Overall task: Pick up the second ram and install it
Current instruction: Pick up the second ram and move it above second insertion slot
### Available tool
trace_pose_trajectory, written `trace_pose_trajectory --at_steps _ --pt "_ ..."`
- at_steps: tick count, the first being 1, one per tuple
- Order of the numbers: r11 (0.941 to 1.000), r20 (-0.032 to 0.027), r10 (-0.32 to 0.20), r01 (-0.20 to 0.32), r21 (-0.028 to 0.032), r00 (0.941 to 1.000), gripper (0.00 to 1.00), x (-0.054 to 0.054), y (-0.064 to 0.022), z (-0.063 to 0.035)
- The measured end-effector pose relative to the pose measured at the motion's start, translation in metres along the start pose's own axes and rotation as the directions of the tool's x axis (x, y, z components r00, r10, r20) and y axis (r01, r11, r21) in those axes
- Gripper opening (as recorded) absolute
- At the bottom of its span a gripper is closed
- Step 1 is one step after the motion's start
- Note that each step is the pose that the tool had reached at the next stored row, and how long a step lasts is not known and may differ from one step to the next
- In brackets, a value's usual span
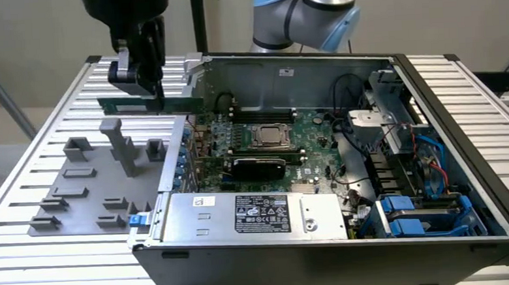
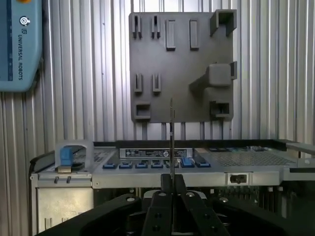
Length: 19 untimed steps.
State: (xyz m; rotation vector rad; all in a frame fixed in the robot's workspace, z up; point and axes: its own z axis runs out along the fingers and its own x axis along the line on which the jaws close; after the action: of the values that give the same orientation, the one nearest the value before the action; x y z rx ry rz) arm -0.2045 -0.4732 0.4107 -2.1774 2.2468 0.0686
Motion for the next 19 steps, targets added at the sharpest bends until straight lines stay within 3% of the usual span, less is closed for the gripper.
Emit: trace_pose_trajectory --at_steps 5,10,19 --pt "1.0000 0.0128 0.000 0.000 -0.0004 0.9999 0.00 -0.002 -0.0228 -0.0003" --pt "1.0000 0.0219 0.000 0.000 -0.0009 0.9998 0.00 -0.004 -0.0455 -0.0002" --pt "1.0000 0.0248 0.000 0.000 -0.0037 0.9997 0.00 -0.011 -0.0863 0.0067"
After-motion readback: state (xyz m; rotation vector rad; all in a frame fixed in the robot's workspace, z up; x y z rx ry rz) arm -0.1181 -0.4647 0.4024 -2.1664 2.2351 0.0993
